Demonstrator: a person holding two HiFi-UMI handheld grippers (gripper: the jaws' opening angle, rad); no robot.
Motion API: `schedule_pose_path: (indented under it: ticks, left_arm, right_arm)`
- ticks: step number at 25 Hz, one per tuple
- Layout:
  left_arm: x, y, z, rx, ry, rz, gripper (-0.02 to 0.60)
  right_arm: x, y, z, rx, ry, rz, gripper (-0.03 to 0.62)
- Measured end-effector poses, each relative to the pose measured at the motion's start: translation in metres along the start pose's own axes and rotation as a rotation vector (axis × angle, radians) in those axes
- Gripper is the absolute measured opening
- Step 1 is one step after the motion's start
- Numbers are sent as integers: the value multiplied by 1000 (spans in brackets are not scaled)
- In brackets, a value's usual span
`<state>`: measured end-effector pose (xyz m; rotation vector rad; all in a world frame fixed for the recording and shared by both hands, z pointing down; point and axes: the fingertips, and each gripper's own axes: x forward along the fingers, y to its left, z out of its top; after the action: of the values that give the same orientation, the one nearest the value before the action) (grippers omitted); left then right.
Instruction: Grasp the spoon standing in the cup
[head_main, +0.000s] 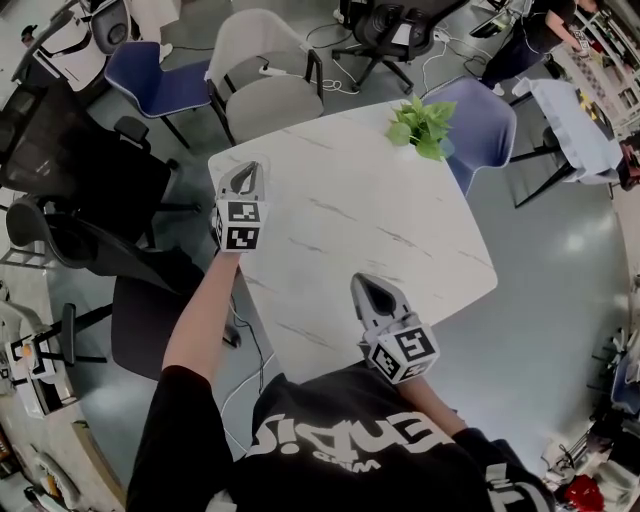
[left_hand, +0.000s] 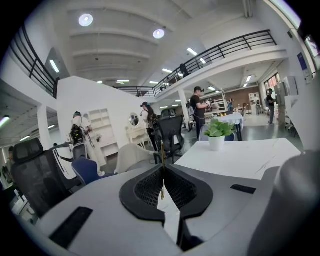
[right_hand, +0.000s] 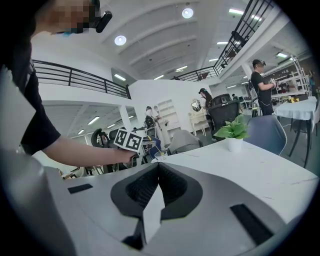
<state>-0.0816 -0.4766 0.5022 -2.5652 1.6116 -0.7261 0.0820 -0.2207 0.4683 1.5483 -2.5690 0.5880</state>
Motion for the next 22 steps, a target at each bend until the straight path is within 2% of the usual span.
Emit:
schedule_pose_path:
  ticks: [5,14,22]
  left_arm:
    - [-24,-2,20,-1,-53,5,20]
    - [-81,-14,46,-52,-142,-5,18]
    - [-133,-41,56,-79,-196,-26,18]
  right_arm:
    - [-6,2,1,-5,-9,12,12]
    - [-15,3,8,-31,-33,17,12]
    - [-20,3,10,-38,-49,22,12]
